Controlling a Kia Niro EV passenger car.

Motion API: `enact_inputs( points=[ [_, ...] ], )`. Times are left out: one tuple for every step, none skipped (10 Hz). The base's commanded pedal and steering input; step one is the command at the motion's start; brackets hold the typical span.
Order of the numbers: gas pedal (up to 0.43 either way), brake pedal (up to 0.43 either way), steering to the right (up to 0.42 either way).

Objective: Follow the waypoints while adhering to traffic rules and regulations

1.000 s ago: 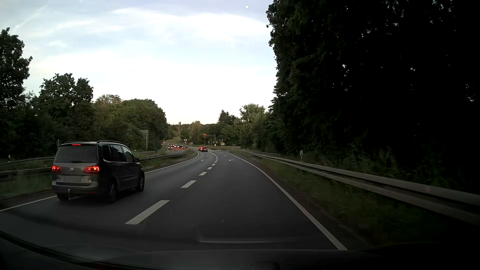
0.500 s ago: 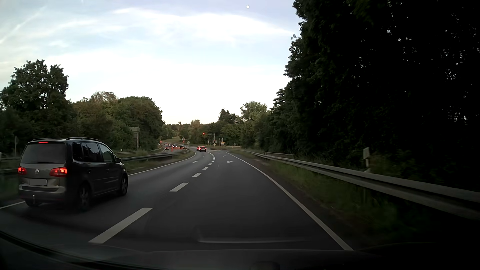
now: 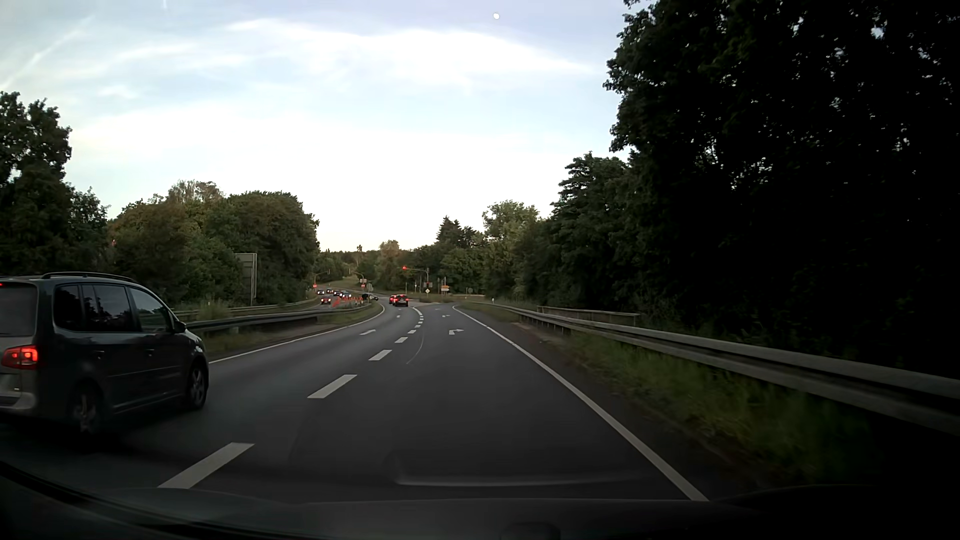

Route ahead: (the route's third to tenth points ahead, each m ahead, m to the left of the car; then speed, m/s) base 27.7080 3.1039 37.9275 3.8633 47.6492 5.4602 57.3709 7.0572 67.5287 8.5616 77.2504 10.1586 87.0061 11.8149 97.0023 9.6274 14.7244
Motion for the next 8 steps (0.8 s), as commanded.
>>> enact_inputs(
  points=[
    [0.0, 0.091, -0.002],
    [0.0, 0.091, -0.001],
    [0.0, 0.091, -0.003],
    [0.0, 0.091, -0.009],
    [0.0, 0.091, -0.012],
    [0.0, 0.091, -0.011],
    [0.0, 0.091, -0.011],
    [0.0, 0.098, -0.011]
  ],
)
